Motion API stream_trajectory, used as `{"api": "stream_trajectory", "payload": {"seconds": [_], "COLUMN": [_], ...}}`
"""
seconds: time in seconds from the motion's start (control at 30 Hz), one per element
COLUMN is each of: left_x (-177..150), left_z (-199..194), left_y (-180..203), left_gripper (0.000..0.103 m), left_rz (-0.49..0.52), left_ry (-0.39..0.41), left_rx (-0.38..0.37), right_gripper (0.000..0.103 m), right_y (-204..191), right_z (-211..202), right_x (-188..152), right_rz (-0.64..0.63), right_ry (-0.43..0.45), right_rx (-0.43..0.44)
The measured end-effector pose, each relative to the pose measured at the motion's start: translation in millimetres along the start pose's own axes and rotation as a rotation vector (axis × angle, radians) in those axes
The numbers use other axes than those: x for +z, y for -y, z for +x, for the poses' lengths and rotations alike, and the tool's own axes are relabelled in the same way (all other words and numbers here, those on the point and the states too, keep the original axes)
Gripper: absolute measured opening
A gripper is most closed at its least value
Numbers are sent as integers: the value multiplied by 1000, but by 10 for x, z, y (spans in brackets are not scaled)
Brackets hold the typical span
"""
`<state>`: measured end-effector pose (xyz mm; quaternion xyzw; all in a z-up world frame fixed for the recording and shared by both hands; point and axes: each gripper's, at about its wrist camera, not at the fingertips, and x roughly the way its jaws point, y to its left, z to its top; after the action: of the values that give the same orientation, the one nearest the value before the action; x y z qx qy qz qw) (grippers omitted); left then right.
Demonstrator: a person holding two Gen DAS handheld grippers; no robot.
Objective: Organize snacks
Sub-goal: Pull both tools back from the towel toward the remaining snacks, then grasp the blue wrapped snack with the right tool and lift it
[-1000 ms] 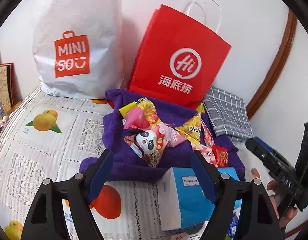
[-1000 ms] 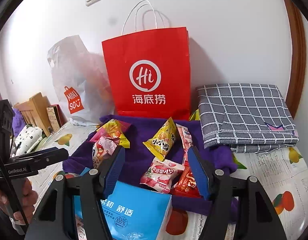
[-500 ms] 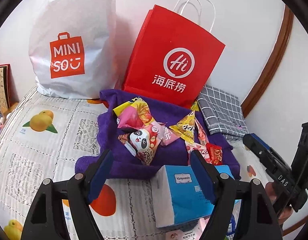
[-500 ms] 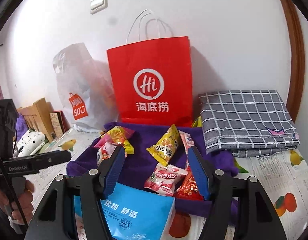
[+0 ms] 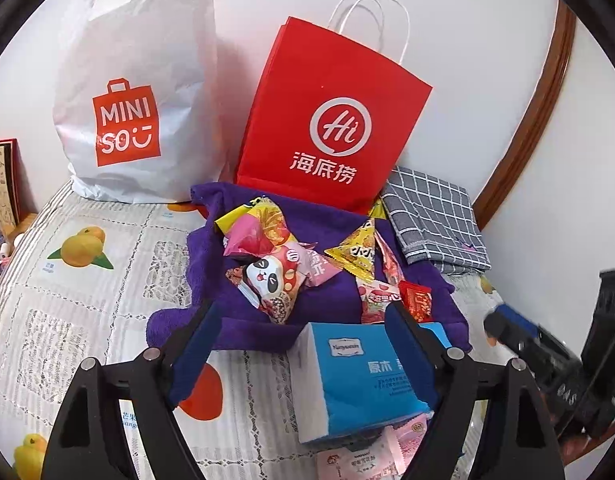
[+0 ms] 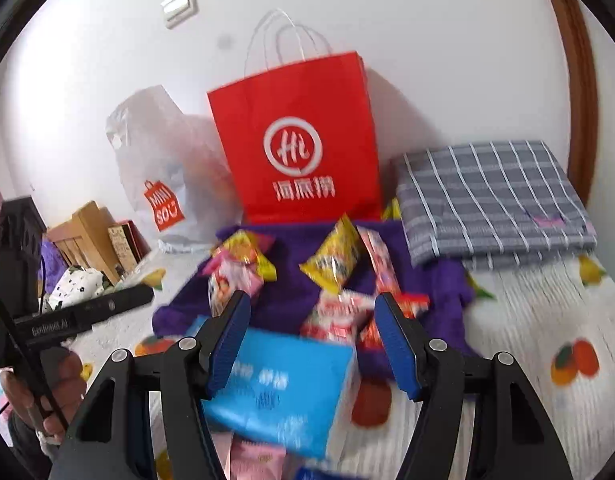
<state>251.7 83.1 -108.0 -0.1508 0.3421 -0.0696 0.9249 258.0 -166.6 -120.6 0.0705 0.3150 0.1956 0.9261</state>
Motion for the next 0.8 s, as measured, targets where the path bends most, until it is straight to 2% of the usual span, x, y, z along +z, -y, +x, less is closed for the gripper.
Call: {"api": "stream_trajectory", "payload": {"seconds": [0.17, 0.4, 0.5, 0.67, 0.8], "left_x": [6, 11, 9, 9, 9], "left_z": [-45, -87, -89, -72, -59], "left_y": [23, 55, 52, 32, 10], "left_gripper": [86, 86, 86, 86, 86], "left_rz": [10, 21, 21, 6, -10], "left_ry": [4, 3, 2, -7, -23], "left_rx": [-2, -28, -37, -38, -44], "right_gripper": [65, 67, 67, 67, 66], "right_y": [-18, 59, 114, 147, 93], "right_z": [-236, -419, -378, -250, -112], "right_x": [-218, -630, -784, -921, -986], "right_rz": [-5, 23, 69, 158, 167], "right_ry": [-35, -129, -184, -249, -301], "right_rx": [-48, -106, -114, -77, -85]}}
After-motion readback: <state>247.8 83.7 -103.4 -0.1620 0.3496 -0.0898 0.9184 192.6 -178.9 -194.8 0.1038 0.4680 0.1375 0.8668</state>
